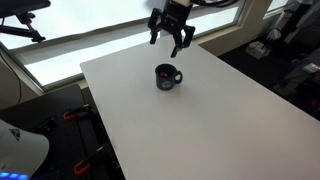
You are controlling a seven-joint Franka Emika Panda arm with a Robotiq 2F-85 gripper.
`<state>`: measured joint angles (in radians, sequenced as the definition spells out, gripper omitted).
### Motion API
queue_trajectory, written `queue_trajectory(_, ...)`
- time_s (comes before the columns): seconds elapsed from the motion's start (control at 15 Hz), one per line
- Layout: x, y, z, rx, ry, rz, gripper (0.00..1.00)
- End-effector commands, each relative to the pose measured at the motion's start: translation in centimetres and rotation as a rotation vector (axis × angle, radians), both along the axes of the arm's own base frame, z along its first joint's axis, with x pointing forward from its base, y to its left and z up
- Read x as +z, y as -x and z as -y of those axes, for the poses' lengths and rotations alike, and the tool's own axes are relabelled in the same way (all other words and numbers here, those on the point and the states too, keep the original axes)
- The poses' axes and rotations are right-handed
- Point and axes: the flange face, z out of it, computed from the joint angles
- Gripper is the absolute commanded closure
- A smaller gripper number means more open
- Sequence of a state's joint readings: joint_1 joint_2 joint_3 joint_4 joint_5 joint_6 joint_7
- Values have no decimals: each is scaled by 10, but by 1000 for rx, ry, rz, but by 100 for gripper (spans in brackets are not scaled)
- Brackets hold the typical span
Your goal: Remove the marker out of the cup
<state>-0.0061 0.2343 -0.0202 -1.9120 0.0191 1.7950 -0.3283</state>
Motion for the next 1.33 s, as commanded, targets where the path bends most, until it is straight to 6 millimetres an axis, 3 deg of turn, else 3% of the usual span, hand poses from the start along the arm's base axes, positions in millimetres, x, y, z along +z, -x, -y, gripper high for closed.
queue_trajectory(0.0, -13, -38, -13, 152, 33, -84, 0)
queue_trajectory(0.33, -41, -74, -47, 371, -19, -119, 0)
queue_trajectory(0.53, -62, -81, -65, 452, -68, -147, 0)
queue_trajectory(0.73, -83, -84, -70, 463, -86, -194, 0)
queue_trajectory(0.8, -88, -84, -70, 453, -78, -209, 8)
queue_trajectory(0.87, -92, -84, -70, 442, -71, -217, 24)
queue_trajectory(0.93, -97, -85, -69, 434, -68, -224, 30)
queue_trajectory(1.07, -104, -87, -67, 422, -61, -233, 33)
queue_trajectory(1.13, -108, -89, -67, 416, -57, -237, 32)
queue_trajectory(1.2, -112, -90, -67, 405, -49, -238, 24)
queue_trajectory(1.27, -115, -91, -67, 400, -45, -239, 21)
